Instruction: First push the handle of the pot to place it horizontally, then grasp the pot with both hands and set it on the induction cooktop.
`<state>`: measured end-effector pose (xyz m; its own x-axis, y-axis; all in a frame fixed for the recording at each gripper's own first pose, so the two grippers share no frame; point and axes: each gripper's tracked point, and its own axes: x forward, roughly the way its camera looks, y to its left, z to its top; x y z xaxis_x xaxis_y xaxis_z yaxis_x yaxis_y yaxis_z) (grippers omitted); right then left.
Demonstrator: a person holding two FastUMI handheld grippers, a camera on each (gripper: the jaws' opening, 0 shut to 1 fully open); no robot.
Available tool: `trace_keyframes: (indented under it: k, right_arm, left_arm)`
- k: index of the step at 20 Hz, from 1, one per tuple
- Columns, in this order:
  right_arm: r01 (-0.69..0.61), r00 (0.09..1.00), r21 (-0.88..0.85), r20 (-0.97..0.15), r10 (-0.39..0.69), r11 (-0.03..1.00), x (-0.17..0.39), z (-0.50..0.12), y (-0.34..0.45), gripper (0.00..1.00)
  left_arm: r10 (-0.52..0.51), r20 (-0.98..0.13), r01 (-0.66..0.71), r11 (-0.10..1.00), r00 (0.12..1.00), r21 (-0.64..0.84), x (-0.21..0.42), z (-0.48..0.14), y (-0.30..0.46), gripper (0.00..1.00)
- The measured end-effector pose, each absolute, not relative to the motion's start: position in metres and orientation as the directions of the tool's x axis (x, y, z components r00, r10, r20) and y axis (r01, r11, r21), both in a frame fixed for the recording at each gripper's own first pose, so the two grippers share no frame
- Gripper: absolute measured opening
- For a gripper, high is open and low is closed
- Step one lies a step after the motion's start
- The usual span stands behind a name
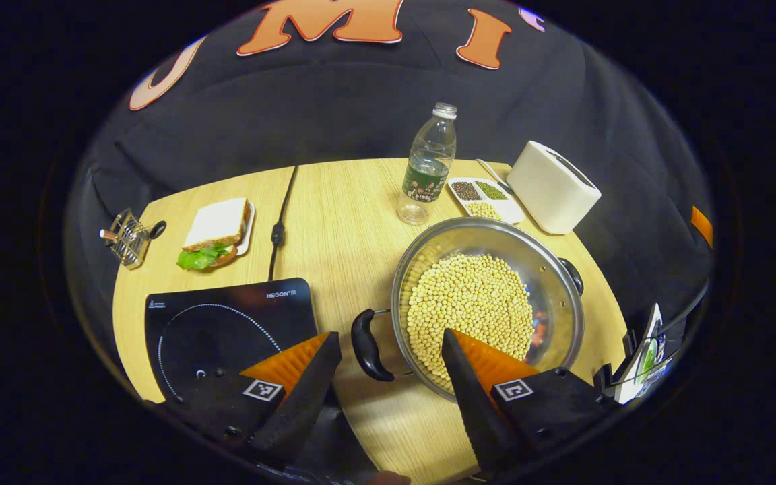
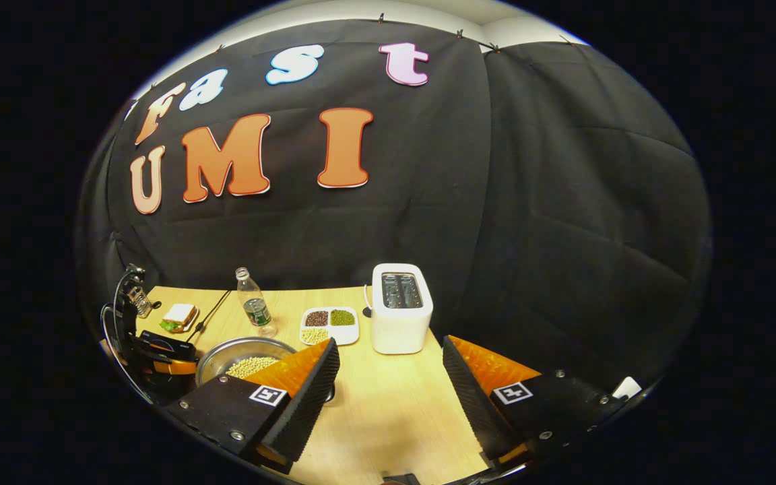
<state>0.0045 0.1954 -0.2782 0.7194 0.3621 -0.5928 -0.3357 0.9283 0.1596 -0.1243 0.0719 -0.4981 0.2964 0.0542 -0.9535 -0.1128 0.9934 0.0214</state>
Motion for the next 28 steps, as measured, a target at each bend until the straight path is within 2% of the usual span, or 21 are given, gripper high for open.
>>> trace_keyframes:
  k: [8, 18, 19, 20, 24, 25, 26, 28]
  right_arm:
    - [-0.371, 0.595, 0.198, -0.699, 0.396, 0.907, -0.017, -0.351, 0.276, 0.96]
    - [-0.44, 0.375, 0.191, -0.849, 0.373, 0.877, -0.057, -0.459, 0.328, 0.96]
    - [-0.442, 0.364, 0.188, -0.856, 0.367, 0.877, -0.057, -0.466, 0.331, 0.96]
    - [-0.443, 0.357, 0.185, -0.861, 0.362, 0.877, -0.055, -0.475, 0.333, 0.96]
    - [-0.44, 0.329, 0.183, -0.878, 0.348, 0.879, -0.051, -0.498, 0.342, 0.95]
    - [-0.436, 0.324, 0.182, -0.882, 0.343, 0.881, -0.05, -0.501, 0.343, 0.94]
    - [-0.429, 0.319, 0.188, -0.884, 0.343, 0.884, -0.049, -0.505, 0.344, 0.93]
    - [-0.405, 0.309, 0.204, -0.887, 0.343, 0.891, -0.046, -0.51, 0.347, 0.92]
  left_arm:
    - [0.1, -0.966, -0.109, 0.991, 0.24, 0.075, -0.13, -0.54, 0.09, 0.99]
    - [0.132, -0.958, -0.102, 0.989, 0.254, 0.109, -0.123, -0.563, 0.092, 0.94]
    - [0.143, -0.956, -0.103, 0.987, 0.255, 0.12, -0.123, -0.564, 0.094, 0.93]
    - [0.155, -0.953, -0.111, 0.985, 0.26, 0.13, -0.121, -0.565, 0.097, 0.89]
    - [0.191, -0.943, -0.128, 0.979, 0.273, 0.161, -0.117, -0.568, 0.1, 0.86]
    - [0.191, -0.945, -0.132, 0.978, 0.267, 0.16, -0.119, -0.571, 0.1, 0.92]
    - [0.192, -0.945, -0.143, 0.977, 0.265, 0.159, -0.119, -0.573, 0.099, 0.85]
    - [0.193, -0.944, -0.16, 0.975, 0.266, 0.154, -0.117, -0.577, 0.095, 0.83]
